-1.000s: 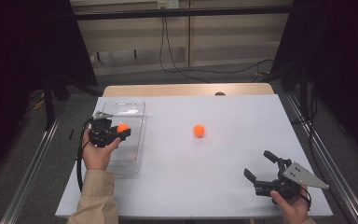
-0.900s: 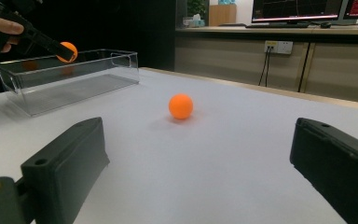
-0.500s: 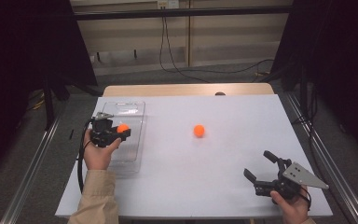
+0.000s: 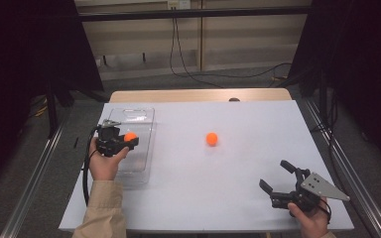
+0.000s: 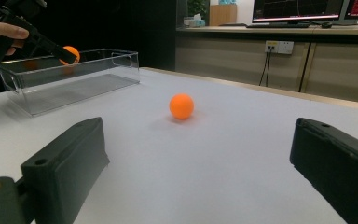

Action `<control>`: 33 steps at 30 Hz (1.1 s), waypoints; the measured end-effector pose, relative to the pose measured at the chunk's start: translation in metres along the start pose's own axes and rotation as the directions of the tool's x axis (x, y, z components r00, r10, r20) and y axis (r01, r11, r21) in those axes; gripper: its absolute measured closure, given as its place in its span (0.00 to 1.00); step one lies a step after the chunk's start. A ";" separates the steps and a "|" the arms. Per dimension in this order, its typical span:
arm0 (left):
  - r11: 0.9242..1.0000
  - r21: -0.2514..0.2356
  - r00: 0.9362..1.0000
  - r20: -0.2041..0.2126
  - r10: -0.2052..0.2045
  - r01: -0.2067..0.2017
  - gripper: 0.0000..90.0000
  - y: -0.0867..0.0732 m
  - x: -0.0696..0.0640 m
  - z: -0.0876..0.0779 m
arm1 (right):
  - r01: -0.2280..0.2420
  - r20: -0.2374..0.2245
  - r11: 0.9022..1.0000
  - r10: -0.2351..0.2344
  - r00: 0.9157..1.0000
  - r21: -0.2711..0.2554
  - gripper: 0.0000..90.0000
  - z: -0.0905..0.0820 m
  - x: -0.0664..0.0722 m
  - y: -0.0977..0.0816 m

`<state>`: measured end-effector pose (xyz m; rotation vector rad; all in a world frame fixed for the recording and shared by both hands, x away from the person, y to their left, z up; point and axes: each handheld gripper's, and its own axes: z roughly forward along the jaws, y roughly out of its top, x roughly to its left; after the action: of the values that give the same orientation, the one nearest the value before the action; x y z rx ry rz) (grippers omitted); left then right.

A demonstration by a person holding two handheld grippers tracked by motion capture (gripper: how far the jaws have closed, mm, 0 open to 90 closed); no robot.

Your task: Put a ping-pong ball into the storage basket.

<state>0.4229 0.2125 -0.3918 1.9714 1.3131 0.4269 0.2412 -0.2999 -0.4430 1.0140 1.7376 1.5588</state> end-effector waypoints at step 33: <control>1.000 0.012 1.000 -0.019 -0.012 0.012 0.56 -0.002 0.004 0.001 | 0.001 -0.001 1.000 -0.001 1.000 0.000 0.04 0.000 0.000 0.000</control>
<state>0.4240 0.2158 -0.3944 1.9726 1.3414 0.4342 0.2410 -0.2998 -0.4429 1.0125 1.7387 1.5584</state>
